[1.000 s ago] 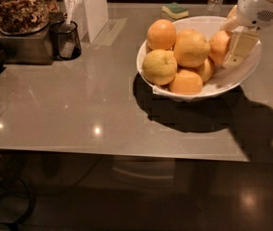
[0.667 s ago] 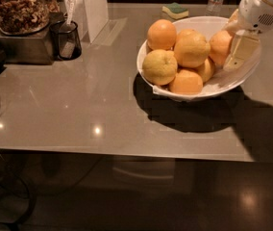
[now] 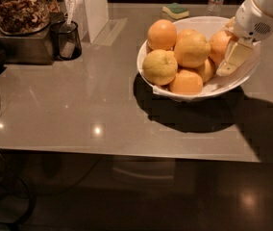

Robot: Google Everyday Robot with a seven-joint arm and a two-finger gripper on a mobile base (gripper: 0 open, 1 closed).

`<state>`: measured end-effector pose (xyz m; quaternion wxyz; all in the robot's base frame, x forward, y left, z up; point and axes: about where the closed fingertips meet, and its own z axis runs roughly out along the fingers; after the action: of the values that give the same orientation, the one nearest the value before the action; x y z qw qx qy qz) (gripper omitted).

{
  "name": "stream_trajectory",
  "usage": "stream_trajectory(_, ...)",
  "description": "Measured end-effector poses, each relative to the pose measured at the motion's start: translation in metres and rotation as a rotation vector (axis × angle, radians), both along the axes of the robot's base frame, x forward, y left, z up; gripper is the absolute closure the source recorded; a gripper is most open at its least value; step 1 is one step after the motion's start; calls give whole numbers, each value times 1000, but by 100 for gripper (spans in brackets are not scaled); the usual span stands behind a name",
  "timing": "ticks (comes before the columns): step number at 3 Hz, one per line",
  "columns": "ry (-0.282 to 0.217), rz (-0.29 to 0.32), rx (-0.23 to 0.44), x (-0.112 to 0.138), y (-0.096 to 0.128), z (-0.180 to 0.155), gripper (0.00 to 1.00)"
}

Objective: Pick orange from white bowl

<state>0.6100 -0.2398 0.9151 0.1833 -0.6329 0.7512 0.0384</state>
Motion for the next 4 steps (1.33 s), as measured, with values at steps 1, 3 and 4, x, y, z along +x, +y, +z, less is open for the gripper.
stream_trajectory(1, 0, 0, 0, 4, 0, 7, 70)
stream_trajectory(3, -6, -27, 39, -1, -2, 4, 100)
stream_trajectory(4, -7, -27, 40, -1, -2, 6, 100)
